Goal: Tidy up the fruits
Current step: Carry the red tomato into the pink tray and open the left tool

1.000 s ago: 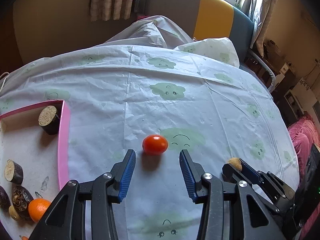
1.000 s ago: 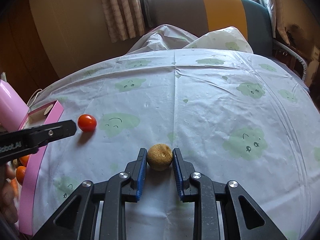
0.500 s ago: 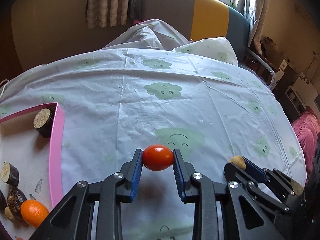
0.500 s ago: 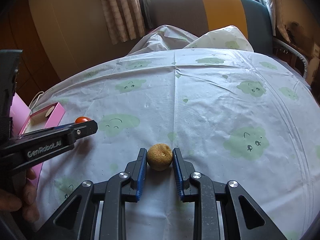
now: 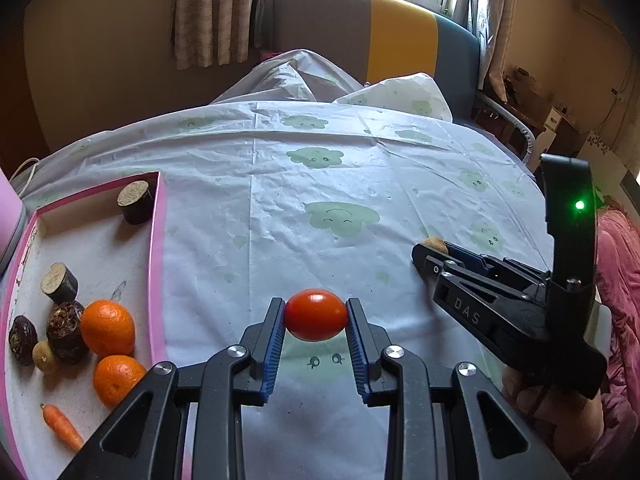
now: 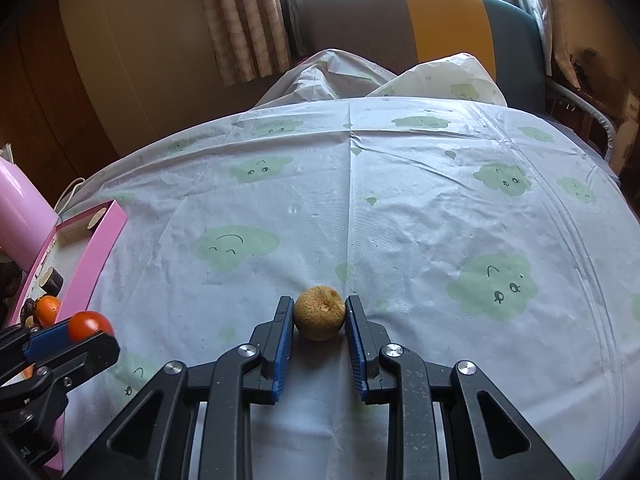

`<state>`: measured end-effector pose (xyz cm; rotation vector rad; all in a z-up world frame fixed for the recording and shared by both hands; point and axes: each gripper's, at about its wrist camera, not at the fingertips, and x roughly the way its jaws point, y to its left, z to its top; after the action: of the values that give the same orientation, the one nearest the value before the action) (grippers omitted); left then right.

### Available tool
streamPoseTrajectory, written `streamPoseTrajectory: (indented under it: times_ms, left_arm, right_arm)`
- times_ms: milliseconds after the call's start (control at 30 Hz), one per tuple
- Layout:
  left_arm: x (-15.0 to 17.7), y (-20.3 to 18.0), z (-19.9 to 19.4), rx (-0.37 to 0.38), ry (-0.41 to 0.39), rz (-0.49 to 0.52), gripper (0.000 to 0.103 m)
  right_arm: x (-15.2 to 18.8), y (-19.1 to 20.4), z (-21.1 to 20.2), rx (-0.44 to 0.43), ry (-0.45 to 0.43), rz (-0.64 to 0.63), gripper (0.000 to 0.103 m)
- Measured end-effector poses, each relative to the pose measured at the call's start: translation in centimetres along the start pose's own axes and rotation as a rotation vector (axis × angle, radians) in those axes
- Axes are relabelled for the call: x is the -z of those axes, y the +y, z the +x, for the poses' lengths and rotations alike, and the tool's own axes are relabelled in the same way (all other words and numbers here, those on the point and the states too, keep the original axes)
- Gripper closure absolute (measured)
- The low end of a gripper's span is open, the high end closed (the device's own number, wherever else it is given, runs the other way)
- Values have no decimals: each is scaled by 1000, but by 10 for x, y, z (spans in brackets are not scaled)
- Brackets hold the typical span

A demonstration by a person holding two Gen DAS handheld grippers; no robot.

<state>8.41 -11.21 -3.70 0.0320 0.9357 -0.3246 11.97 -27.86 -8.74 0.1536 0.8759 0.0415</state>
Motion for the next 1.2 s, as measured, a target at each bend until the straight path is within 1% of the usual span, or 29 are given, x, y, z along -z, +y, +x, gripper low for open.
streamPoseTrajectory:
  times_ms: [267, 500, 633, 733, 900, 967, 1067, 1100, 1167, 1200]
  left_arm:
    - [14, 12, -27, 8, -37, -21, 73]
    - [22, 30, -46, -9, -71, -53, 73]
    - [27, 44, -53, -21, -77, -73, 73]
    - [32, 60, -58, -37, -84, -108, 73]
    - [41, 109, -63, -100, -94, -220, 73]
    - [45, 127, -61, -120, -86, -254, 73]
    - [50, 146, -54, -148, -58, -280, 72]
    - [52, 150, -52, -148, -52, -291, 72]
    - [54, 156, -49, -158, -43, -307, 65]
    - [56, 158, -49, -164, -39, -317, 65]
  right_arm:
    - [0, 4, 0, 28, 1, -26, 77]
    - [0, 4, 0, 38, 3, -34, 77]
    - [0, 6, 0, 51, 4, -45, 77]
    - [1, 7, 1, 56, 4, -49, 77]
    - [1, 9, 1, 65, 6, -58, 77]
    - [1, 9, 1, 67, 6, -60, 77]
    - [1, 9, 1, 70, 8, -63, 77]
    - [1, 10, 1, 71, 8, -63, 77]
    - [1, 10, 1, 71, 8, -64, 77]
    - [1, 10, 1, 71, 8, -64, 77]
